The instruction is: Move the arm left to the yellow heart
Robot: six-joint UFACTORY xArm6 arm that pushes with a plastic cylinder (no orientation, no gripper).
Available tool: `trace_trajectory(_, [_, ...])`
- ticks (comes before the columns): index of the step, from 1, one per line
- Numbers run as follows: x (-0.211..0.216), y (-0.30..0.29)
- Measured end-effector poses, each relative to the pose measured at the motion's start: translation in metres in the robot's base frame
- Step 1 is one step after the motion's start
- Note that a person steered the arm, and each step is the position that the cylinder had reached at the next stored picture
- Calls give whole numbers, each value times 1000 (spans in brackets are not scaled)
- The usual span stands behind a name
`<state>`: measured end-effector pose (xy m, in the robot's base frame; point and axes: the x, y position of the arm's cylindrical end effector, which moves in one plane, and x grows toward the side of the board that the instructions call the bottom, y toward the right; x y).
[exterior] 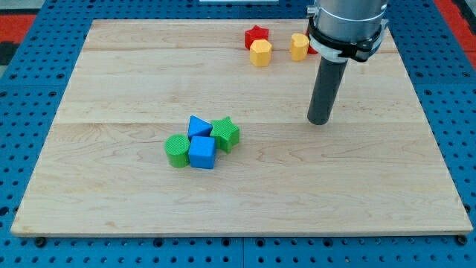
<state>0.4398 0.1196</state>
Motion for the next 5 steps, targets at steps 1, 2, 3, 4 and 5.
trace_trajectory(1, [-12,0])
trace_trajectory(2, [-38,-18])
trace_trajectory(3, [-59,-32])
trace_trajectory(4, [-75,12])
trace_trajectory(5, [-89,32])
